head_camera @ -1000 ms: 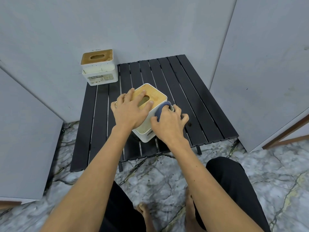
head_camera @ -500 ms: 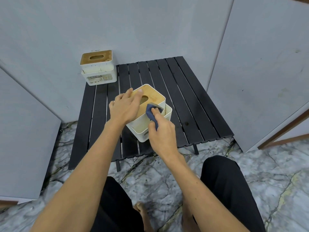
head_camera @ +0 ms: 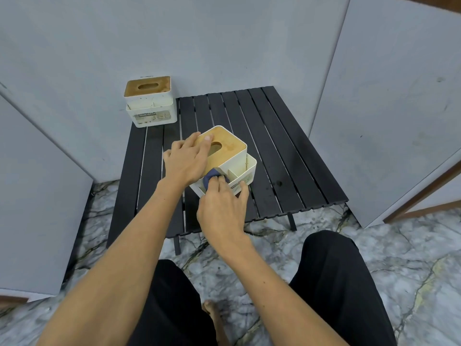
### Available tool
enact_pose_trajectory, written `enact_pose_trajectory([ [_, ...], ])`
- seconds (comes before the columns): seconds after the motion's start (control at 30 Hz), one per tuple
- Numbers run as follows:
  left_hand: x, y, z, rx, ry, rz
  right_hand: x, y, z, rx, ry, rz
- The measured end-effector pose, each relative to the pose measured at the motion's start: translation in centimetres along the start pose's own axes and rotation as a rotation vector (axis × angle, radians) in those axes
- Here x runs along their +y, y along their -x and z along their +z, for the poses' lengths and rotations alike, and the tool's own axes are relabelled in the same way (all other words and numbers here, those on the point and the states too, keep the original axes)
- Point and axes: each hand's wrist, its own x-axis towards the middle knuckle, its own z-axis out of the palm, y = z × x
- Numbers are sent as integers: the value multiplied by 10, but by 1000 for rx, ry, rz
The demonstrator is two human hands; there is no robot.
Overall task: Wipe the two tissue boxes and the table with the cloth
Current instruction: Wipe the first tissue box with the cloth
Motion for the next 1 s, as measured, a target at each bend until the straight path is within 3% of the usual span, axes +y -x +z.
enact_pose_trajectory([
  [0.17, -2, 2, 2, 22, -7, 5, 8, -6, -6, 122, -95, 51],
  [0.47, 3, 7, 2, 38, -36, 27, 25, -11, -12, -94, -137, 90],
  [0.77, 0, 5, 3, 30, -43, 17, 31, -9, -20, -193, -565, 38],
  [1.0, 0, 4, 3, 38, -42, 27, 20, -9, -19, -154, -380, 100],
])
